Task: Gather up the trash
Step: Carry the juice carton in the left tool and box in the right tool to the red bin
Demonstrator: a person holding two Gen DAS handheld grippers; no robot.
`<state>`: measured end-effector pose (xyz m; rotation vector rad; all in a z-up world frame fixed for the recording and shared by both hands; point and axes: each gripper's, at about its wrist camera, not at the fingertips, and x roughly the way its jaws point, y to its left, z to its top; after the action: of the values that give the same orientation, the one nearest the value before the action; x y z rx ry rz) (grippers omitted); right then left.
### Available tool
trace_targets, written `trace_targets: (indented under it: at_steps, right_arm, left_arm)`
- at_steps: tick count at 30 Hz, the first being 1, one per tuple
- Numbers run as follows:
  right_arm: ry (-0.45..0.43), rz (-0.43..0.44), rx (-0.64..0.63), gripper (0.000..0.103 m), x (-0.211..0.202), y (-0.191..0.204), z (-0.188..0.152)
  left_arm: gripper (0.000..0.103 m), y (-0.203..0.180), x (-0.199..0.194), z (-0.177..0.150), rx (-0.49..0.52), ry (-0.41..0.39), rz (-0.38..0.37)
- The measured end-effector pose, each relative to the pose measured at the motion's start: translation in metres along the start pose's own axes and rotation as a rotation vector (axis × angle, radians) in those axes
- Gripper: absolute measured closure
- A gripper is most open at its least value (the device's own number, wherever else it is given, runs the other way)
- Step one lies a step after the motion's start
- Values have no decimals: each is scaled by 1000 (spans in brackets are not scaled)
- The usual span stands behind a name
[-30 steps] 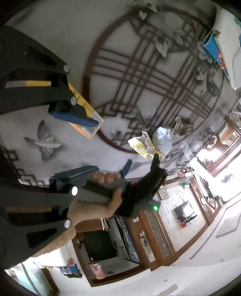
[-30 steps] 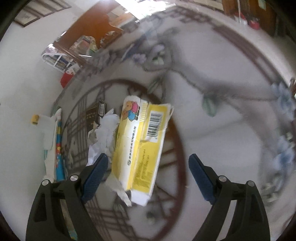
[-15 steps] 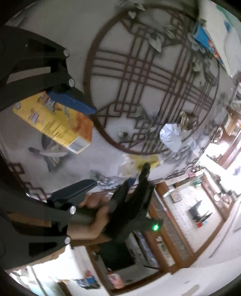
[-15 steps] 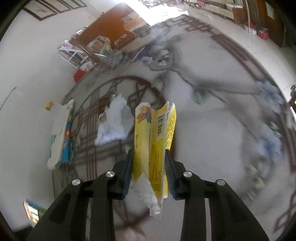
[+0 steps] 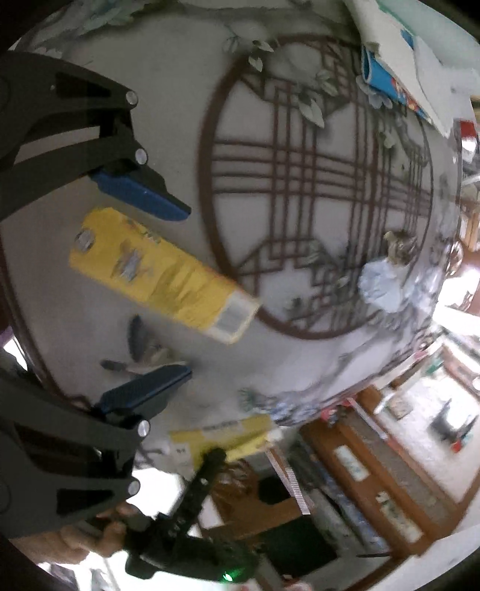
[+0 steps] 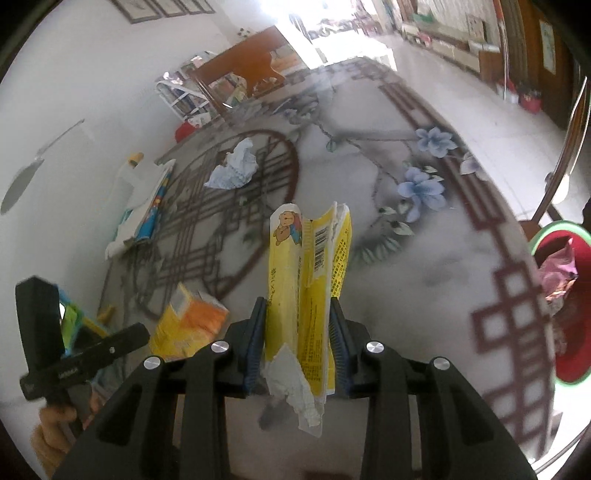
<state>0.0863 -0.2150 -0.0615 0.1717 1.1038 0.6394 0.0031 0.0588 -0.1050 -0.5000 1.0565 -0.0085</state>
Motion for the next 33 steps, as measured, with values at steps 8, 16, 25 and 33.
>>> trace_targets:
  at_steps: [8, 16, 25, 33]
  right_arm:
    - [-1, 70, 108, 70, 1, -32, -12]
    - [-21, 94, 95, 69, -8, -33, -15]
    - [-27, 114, 105, 68, -11, -35, -14]
    - [-41, 99, 94, 68, -12, -35, -14]
  left_arm:
    - [26, -10, 21, -8, 80, 62, 110]
    - [44, -18, 34, -11, 120, 92, 152]
    - [66, -22, 15, -6, 106, -22, 96]
    - [66, -30, -9, 2, 78, -146, 77]
